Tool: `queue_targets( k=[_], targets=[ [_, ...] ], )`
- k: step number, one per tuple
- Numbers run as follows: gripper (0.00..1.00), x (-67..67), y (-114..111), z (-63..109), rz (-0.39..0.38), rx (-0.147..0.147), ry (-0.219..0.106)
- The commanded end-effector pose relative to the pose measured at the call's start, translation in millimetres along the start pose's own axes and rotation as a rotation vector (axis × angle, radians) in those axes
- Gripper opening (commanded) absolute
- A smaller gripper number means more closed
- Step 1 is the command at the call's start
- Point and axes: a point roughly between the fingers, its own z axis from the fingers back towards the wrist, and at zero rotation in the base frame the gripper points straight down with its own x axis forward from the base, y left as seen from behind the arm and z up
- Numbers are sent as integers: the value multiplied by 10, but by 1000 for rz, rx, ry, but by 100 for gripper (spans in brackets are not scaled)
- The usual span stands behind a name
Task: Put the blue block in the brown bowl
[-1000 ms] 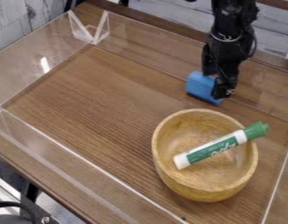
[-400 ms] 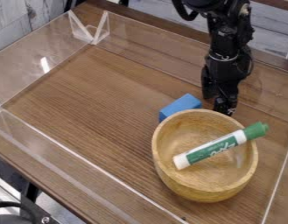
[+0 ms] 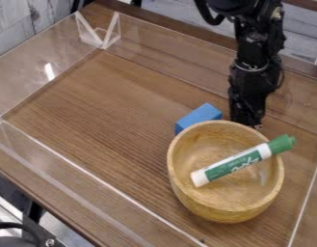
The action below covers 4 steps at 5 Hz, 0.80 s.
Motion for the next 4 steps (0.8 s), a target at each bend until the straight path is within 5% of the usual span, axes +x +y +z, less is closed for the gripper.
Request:
queue_targets(
  k=[1,4],
  targets=[
    [0,-19,34,105,4,8,6],
    [0,-68,25,291,9,-8,52]
  ],
)
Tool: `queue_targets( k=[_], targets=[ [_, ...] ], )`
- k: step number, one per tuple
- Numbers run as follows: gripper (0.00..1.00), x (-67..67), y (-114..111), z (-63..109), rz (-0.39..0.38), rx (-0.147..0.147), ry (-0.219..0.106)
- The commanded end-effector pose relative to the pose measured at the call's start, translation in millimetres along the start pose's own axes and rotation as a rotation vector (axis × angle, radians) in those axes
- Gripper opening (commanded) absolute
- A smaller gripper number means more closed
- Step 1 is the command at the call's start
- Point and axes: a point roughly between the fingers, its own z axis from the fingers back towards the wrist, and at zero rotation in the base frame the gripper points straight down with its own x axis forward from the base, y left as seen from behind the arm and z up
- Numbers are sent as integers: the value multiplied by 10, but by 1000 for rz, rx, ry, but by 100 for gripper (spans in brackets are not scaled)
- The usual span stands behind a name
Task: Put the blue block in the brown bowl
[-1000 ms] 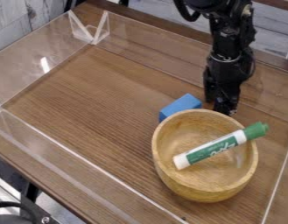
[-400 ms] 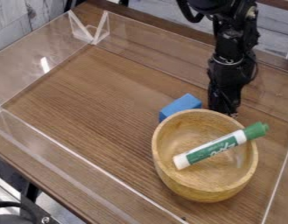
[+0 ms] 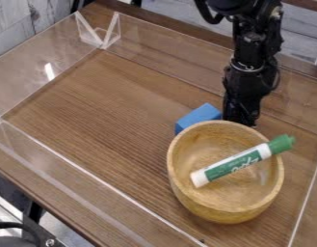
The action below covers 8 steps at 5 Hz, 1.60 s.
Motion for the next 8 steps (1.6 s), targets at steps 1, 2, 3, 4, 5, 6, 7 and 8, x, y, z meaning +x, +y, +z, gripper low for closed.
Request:
queue_targets(
  k=[1,2,3,4,5,6,7,8],
  targets=[
    [0,41,79,293,7,41,-41],
    [0,25,79,357,5,41,-31],
    [0,11,82,416,1,43,-24],
    [0,-2,87,468,-2,43,-18],
    [0,-15,96,519,-9,44,-13],
    [0,-28,110,577,-15,46,-10],
    [0,-44,126,641,-17,50,-7],
    [0,-64,142,674,-13,53,-12]
  ],
)
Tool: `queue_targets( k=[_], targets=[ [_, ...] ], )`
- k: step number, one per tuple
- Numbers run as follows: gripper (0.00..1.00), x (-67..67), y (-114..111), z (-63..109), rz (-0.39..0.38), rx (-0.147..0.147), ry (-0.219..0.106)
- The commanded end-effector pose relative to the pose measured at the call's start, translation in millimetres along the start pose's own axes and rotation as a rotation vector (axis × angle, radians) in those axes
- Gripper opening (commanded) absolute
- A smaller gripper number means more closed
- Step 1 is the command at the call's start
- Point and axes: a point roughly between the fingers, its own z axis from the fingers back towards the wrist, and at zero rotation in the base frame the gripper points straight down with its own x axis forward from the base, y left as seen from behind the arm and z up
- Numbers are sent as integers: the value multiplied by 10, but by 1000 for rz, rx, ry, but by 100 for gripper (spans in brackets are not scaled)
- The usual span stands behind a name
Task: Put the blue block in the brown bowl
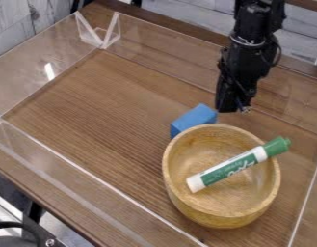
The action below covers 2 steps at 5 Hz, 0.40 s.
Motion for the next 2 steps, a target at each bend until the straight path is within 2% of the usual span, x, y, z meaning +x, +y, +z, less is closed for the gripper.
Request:
queue_targets(
  k=[1,2],
  targets=[
    [0,19,90,386,13,74,-93],
    [0,0,100,411,17,76,-99]
  ],
)
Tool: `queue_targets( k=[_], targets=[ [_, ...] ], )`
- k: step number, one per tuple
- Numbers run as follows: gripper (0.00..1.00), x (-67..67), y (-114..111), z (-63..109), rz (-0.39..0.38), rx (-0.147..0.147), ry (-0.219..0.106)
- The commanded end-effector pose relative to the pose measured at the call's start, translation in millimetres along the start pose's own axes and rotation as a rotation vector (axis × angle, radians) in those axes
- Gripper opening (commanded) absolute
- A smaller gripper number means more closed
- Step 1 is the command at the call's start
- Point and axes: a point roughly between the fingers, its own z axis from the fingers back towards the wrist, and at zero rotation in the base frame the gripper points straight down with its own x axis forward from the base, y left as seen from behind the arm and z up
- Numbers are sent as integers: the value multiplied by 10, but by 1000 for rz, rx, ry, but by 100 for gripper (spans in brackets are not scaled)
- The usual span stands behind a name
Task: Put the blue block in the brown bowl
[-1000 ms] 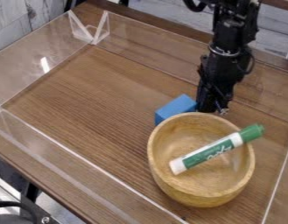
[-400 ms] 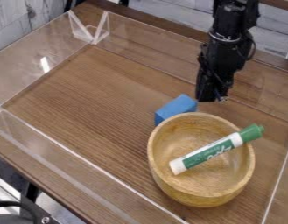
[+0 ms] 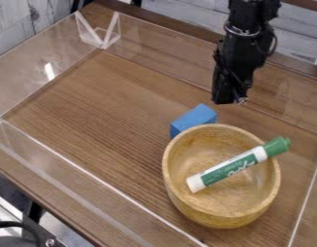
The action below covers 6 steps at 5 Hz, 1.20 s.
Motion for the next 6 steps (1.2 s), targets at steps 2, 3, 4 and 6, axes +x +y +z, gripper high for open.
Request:
queue_targets(
  k=[2,3,4,6],
  targets=[
    [100,-32,70,215,3,39,-77],
    [100,-65,71,155,7,31,-78],
    [100,-100,86,82,9,26,-78],
    [100,-131,91,-41,-17,21,-76]
  ],
)
